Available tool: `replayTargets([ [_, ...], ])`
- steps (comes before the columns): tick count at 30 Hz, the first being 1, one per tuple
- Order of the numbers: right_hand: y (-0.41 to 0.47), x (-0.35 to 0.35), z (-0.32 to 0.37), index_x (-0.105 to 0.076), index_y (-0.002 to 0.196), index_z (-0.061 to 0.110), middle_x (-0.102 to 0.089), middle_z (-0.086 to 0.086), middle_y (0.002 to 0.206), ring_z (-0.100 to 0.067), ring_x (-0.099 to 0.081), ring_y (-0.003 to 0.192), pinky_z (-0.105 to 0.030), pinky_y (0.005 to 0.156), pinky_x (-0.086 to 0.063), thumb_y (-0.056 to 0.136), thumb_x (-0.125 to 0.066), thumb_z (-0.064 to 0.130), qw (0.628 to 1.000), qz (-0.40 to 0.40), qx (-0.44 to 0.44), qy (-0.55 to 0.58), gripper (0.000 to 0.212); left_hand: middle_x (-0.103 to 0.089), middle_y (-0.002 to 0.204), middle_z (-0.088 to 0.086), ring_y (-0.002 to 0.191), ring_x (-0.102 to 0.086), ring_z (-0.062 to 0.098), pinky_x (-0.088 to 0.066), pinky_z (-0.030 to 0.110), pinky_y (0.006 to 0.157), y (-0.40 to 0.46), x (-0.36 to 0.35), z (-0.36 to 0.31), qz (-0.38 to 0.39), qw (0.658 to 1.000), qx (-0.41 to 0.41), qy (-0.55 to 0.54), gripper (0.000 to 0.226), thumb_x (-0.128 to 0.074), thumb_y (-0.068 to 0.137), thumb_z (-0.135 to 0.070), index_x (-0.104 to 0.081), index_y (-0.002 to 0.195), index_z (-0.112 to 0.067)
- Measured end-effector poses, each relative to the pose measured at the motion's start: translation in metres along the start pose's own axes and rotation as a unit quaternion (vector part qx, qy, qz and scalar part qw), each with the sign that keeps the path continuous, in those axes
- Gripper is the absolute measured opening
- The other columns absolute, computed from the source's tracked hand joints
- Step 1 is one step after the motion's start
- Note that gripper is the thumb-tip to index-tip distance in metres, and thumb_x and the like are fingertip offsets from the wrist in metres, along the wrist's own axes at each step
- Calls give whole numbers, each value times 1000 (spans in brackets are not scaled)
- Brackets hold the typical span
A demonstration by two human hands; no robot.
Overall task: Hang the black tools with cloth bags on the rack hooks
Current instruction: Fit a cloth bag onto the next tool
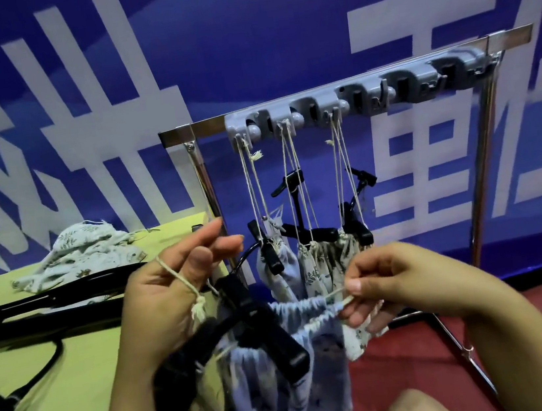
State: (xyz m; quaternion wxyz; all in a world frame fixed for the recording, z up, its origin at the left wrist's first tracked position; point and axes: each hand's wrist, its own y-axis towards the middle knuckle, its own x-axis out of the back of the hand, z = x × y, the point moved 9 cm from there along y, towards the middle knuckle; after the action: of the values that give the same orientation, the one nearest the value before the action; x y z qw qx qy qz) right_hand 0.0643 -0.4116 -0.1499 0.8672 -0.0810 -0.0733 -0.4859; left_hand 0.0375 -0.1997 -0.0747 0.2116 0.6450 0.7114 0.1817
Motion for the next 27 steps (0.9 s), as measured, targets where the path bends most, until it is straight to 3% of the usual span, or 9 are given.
replayTargets([
  [5,7,-29,-6,-62,78,4,-72,-15,77,-18,-71,66,-23,52,-56,95,-43,-2,992,82,-17,99,26,-76,83,2,85,-72,17,-52,28,91,-4,-13,1,18,1000,-5,5,49,-76,56,-62,-76,92,-30],
  [7,9,-31,-8,-66,71,8,-73,-15,74,-17,-71,62,-21,48,-54,93,-45,-3,988,75,-16,135,32,-76,83,2,87,-72,17,-53,26,87,-4,-17,-3,34,999,-8,8,47,-75,58,-62,-76,93,-31],
  [11,12,-26,6,-60,68,4,-71,-14,66,-16,-68,53,-18,43,-51,88,-51,2,982,12,35,184,23,-76,80,-3,84,-71,10,-51,17,79,-4,-27,-7,58,996,-17,62,42,-71,61,-63,-75,91,-35],
  [15,10,-28,33,-53,73,1,-66,-8,56,-13,-61,45,-18,41,-47,91,-50,1,979,-48,124,157,18,-69,76,-10,74,-65,6,-46,16,72,-10,-52,3,121,971,-19,207,20,-68,64,-47,-71,77,-32],
  [18,4,-30,48,-54,74,2,-63,-3,53,-10,-55,42,-17,40,-43,93,-46,0,973,-81,178,126,21,-64,77,-13,75,-62,4,-44,14,70,-14,-56,4,135,950,-23,281,21,-64,64,-48,-66,76,-31],
  [23,-9,-32,63,-57,75,0,-63,-6,59,-11,-57,47,-21,47,-48,92,-50,2,965,-112,233,55,19,-67,76,-9,76,-64,7,-47,18,71,-19,-58,0,148,940,-31,306,22,-57,69,-47,-67,72,-28],
  [27,-11,-31,65,-59,73,9,-65,-1,58,-8,-59,47,-20,48,-49,91,-53,5,960,-143,241,-6,20,-66,71,-7,71,-62,7,-47,20,68,-18,-59,3,129,947,-29,292,21,-56,68,-43,-65,65,-24],
])
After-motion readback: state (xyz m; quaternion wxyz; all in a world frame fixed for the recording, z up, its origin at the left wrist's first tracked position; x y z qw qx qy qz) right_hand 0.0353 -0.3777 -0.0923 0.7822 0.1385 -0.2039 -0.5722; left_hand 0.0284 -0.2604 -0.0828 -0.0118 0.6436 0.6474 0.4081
